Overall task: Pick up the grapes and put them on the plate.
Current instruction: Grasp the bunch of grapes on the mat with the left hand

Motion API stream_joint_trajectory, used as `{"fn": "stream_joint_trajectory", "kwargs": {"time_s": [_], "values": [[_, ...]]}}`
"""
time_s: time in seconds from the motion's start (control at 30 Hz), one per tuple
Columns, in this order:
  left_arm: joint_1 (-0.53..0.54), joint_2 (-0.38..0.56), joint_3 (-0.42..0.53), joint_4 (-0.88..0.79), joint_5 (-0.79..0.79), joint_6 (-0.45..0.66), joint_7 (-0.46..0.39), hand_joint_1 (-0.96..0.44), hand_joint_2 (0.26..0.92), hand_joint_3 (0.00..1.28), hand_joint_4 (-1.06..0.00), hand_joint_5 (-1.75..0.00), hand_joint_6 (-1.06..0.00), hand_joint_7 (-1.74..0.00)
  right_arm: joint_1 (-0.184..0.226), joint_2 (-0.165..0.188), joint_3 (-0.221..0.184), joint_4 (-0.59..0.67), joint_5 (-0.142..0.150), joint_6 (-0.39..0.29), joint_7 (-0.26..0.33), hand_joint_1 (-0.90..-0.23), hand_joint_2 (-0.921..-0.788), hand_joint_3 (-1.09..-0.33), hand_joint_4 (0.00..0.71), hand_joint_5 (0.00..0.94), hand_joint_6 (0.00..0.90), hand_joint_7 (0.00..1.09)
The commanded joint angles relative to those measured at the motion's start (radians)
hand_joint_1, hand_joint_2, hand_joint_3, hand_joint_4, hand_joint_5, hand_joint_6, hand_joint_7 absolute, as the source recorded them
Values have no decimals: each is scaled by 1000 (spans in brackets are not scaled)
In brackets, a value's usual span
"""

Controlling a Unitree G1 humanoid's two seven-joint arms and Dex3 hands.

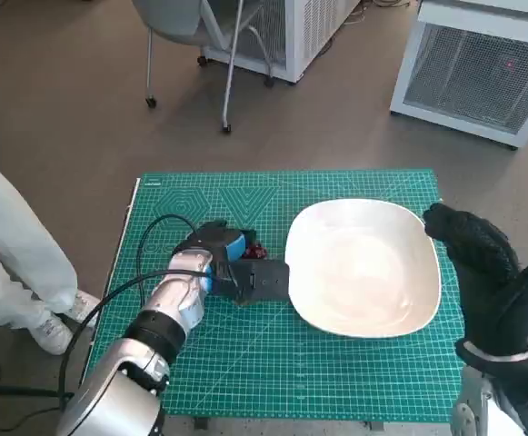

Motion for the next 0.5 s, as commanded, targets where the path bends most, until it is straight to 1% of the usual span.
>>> {"fn": "stream_joint_trajectory", "kwargs": {"time_s": [0.03,0.2,0.33,0.37,0.43,0.47,0.5], "values": [[-6,-10,-15,31,-1,-7,11,-207,747,5,-138,-9,-297,-2,15,-7,-4,12,2,9,6,-486,-921,-523,529,1,185,578],[-8,-13,-22,42,-1,-11,25,-200,753,6,-152,-10,-300,-3,14,-6,-3,11,2,9,6,-486,-921,-524,529,1,186,581],[-9,-14,-23,46,-2,-16,48,-139,774,14,-193,-19,-338,-17,14,-4,-2,10,1,10,5,-486,-921,-524,530,1,186,582],[-9,-14,-24,46,-1,-19,59,-112,786,18,-226,-23,-366,-23,15,-4,-2,9,0,9,4,-486,-921,-524,530,1,185,583],[-6,-14,-31,47,4,-29,88,-49,825,33,-386,-63,-485,-56,15,-3,-2,8,-2,9,3,-485,-921,-524,531,2,185,584],[-3,-13,-37,48,10,-35,106,-24,848,45,-473,-180,-537,-175,15,-3,-2,7,-2,8,2,-484,-921,-524,531,2,185,584],[1,-12,-45,47,18,-40,126,-10,868,61,-547,-362,-571,-363,15,-3,-2,7,-2,8,2,-482,-921,-525,531,2,184,584]]}}
